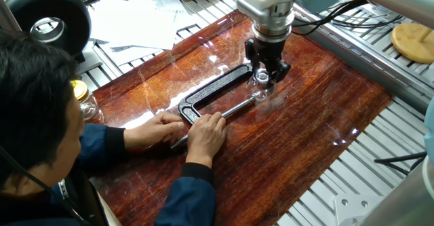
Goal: Screw the lid onto the jar
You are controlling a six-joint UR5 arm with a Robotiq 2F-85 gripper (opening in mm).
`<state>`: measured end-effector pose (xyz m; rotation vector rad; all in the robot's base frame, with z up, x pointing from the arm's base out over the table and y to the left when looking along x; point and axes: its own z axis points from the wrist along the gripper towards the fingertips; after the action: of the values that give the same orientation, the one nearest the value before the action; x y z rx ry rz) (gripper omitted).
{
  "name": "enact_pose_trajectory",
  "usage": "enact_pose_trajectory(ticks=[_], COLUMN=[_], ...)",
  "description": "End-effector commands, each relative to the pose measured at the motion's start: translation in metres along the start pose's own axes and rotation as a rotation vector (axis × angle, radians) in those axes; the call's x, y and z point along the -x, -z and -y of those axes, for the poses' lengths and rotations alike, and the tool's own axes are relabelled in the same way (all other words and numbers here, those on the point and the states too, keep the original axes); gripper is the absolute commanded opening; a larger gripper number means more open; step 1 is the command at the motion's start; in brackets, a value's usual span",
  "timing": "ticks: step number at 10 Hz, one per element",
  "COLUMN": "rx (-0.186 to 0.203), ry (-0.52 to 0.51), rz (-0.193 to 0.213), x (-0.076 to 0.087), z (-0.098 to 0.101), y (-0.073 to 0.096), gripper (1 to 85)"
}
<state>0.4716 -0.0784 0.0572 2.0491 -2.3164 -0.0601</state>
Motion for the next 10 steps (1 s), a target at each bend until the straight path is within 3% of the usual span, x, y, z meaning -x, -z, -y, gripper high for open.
enact_pose_trajectory(ticks=[1,6,9,10], rx=[0.013,0.021,0.032,0.023], ry=[-0.137,-0.388,-0.445,-0.443], rz=[0.012,0.021,0.064,0.049], x=[0.0016,0.0060,0.0071,-0.0004], z=[-0.0013,-0.0021,-0.0017,0.0000], y=[0.0001,0.0024,-0.0043,-0.0020], gripper=[46.0,43.7,43.0,43.7])
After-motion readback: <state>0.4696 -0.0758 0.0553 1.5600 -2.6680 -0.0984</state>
